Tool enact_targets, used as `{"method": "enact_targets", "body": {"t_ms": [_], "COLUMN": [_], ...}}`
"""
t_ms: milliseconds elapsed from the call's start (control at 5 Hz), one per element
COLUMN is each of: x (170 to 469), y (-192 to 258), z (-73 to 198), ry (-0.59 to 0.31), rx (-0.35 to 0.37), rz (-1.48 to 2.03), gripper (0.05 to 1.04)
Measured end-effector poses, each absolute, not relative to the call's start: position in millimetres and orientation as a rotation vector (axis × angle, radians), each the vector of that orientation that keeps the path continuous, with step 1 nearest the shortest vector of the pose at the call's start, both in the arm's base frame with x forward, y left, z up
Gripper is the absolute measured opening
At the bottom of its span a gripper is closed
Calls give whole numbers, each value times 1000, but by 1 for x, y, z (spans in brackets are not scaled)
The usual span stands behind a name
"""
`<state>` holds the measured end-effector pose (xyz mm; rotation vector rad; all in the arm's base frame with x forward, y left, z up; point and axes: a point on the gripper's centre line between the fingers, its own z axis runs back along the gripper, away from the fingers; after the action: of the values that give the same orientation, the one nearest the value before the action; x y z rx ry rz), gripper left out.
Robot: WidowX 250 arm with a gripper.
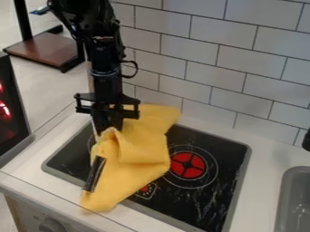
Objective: Move the cloth from the left of the table
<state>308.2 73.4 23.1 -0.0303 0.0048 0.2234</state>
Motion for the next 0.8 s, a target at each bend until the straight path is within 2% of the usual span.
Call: {"method": "enact_targets", "body": {"t_ms": [200, 400, 800], "x": [308, 308, 309], "y": [74, 75, 60], "z": [27, 29, 66], "ry": [-5, -8, -67], "rx": [-26, -14, 15], "rz": [229, 237, 207], "gripper": [85, 71, 69]}}
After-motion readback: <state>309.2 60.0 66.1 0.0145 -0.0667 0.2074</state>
